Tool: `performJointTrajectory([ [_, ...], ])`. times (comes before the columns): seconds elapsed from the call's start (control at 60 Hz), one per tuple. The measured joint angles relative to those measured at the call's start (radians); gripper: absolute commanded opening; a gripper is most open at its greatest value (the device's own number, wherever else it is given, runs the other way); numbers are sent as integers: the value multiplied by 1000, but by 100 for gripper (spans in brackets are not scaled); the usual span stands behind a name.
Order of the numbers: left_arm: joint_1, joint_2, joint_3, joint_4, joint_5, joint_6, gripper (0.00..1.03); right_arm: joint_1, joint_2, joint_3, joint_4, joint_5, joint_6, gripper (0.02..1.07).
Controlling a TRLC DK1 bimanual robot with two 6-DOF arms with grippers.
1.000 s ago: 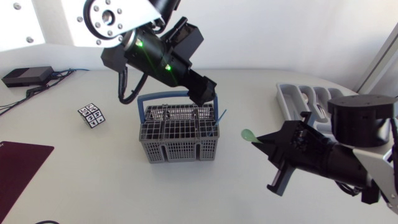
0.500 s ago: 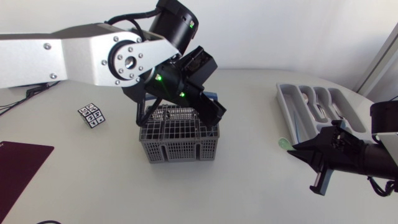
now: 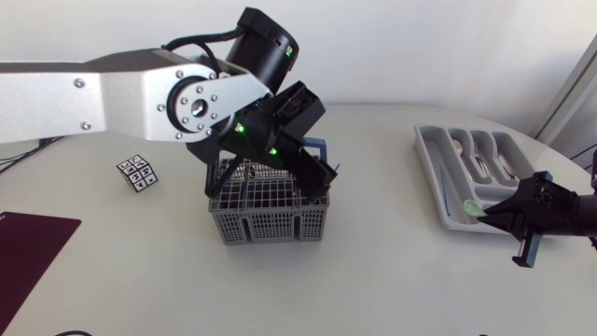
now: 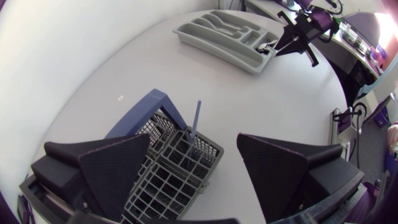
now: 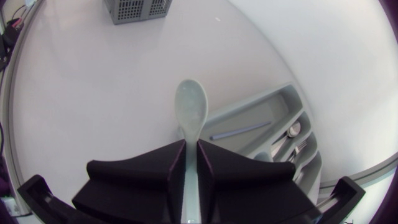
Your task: Transfer all utensils from the basket to the drawer tray.
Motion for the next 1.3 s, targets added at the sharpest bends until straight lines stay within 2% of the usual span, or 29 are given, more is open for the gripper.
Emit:
performJointTrajectory([
  [0.3, 0, 0, -15, 9, 0, 0, 98, -87, 233, 229, -21, 74, -138, 8],
  [0.533, -3, 0, -30, 30, 0, 8, 98, -101, 365, 335, -13, 165, -200, 8],
  [0.717, -18, 0, -39, 53, 0, 11, 98, -111, 429, 356, 18, 216, -236, 9],
  [0.8, -27, 0, -63, 95, 0, 11, 98, -119, 444, 356, 25, 230, -245, 17],
  [0.867, -33, 0, -87, 129, 0, 11, 97, -124, 454, 356, 47, 245, -253, 20],
  [0.933, -40, 0, -110, 151, -1, 11, 97, -127, 456, 356, 62, 253, -259, 28],
  [1.133, -71, -3, -180, 258, -48, 15, 97, -132, 449, 341, 89, 256, -267, 66],
  [1.3, -93, -8, -267, 421, -137, 19, 93, -131, 391, 280, 93, 239, -241, 77],
])
